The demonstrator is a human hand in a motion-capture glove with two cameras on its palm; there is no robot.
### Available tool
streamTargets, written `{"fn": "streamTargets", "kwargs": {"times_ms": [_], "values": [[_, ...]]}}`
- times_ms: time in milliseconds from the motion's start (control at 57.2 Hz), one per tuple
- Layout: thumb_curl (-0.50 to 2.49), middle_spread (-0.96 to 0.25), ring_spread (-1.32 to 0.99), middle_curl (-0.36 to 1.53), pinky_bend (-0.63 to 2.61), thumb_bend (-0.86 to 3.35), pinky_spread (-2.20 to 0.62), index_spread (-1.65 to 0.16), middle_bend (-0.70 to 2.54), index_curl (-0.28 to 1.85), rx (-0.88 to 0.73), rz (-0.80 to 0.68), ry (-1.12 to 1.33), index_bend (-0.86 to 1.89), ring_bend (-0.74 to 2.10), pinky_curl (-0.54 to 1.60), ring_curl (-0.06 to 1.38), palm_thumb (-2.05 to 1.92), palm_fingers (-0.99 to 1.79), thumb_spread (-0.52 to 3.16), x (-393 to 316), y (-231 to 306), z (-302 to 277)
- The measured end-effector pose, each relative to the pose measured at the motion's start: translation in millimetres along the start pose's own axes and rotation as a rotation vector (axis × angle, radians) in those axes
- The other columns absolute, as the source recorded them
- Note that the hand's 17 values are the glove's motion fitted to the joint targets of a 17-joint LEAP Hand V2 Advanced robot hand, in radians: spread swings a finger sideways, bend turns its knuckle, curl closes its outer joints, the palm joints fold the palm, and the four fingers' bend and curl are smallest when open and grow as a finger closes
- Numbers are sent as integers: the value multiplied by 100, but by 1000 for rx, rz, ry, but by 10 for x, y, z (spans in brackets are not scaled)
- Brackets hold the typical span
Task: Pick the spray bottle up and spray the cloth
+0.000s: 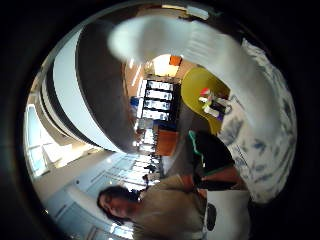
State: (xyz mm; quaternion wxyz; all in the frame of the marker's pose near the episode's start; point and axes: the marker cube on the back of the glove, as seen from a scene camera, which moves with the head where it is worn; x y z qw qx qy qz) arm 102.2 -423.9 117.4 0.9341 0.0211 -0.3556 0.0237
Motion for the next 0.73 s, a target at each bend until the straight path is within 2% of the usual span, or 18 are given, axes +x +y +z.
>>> {"fn": "streamTargets", "kwargs": {"times_ms": [87, 175, 262, 385, 524, 734], "values": [[63, -8, -12, 42, 43, -6, 12, -36, 29, 41, -109, -85, 95, 8, 44, 39, 37, 65, 26, 92, -65, 586, -142], [57, -8, -13, 40, 43, -4, 16, -38, 27, 37, -198, -143, 315, 11, 41, 37, 35, 62, 23, 97, -107, 1255, -363], [53, -9, -14, 39, 43, -4, 17, -39, 25, 34, -201, -164, 435, 11, 41, 37, 35, 60, 21, 101, -160, 1824, -559], [48, -9, -14, 38, 43, -3, 18, -40, 25, 30, -198, -128, 498, 11, 40, 36, 34, 58, 22, 103, -262, 2363, -643], [44, -9, -14, 37, 41, -3, 18, -42, 23, 27, -211, -112, 552, 13, 40, 35, 33, 57, 22, 104, -338, 2746, -643], [40, -9, -15, 36, 39, -2, 18, -44, 20, 26, -199, -144, 613, 14, 37, 35, 32, 57, 21, 105, -366, 2791, -671]]}}
